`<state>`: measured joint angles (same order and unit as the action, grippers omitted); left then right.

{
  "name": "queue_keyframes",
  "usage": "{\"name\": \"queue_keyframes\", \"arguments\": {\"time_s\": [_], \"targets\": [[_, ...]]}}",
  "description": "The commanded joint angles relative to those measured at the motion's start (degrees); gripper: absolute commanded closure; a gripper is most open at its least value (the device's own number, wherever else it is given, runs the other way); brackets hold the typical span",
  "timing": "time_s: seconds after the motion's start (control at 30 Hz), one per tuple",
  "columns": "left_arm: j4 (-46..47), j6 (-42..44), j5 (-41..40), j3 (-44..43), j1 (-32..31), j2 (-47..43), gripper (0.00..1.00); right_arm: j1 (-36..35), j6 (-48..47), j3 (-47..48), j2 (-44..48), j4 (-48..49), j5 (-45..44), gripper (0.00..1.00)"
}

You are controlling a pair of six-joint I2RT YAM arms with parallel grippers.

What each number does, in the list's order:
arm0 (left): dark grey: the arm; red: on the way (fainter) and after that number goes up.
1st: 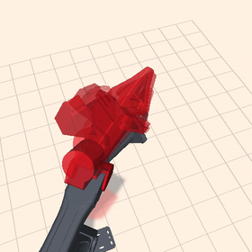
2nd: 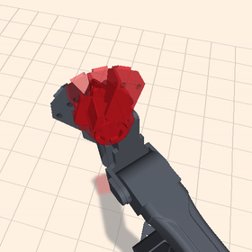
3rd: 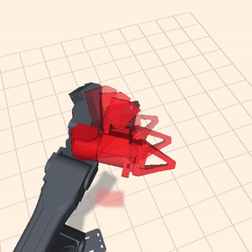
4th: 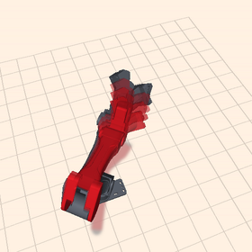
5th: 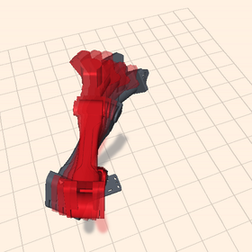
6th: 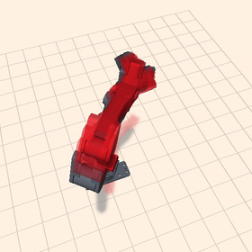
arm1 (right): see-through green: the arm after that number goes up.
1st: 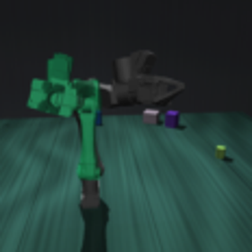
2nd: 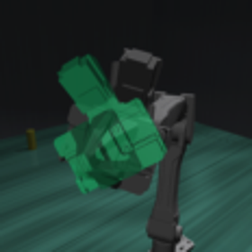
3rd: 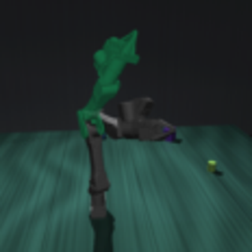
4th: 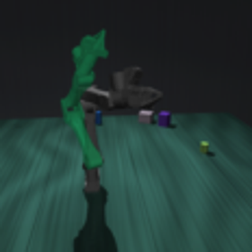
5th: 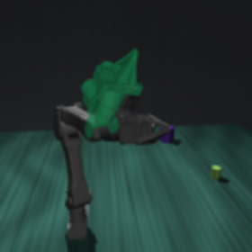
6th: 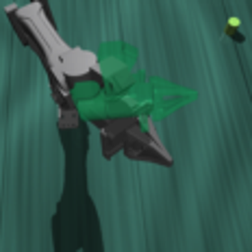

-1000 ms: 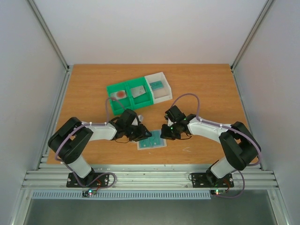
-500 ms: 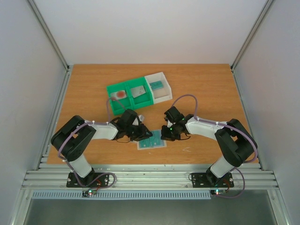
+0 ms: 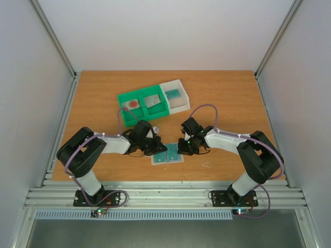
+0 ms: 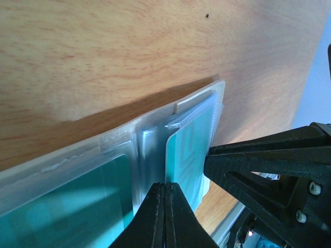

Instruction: Take the credit cards out of the card holder

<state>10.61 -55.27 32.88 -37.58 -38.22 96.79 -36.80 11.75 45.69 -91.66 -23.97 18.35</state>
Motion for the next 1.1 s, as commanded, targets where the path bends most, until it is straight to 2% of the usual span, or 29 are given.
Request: {"name": "queue_keyframes", "arguments": {"time_s": [0.0, 0.33, 0.6, 1.07], "targets": [[3.36, 0.15, 1.12, 0.06, -0.02, 0.44, 1.0, -0.01, 0.38, 0.1, -0.89, -0.55, -2.04, 0.9], [2.79, 0.22, 1.44, 0.27, -0.01, -0.48, 1.0, 0.02, 0.38, -0.08, -1.51, 0.1, -1.61, 0.94], [0.29, 1.38, 0.7, 1.82, 1.7, -2.34, 1.0, 0.04, 0.38, -0.24, -0.62, -0.99, -2.9, 0.94], [-0.32, 2.05, 1.11, 1.85, 2.02, -2.56, 1.0, -0.03, 0.99, 2.79, 4.18, -2.68, 0.72, 0.91]]}}
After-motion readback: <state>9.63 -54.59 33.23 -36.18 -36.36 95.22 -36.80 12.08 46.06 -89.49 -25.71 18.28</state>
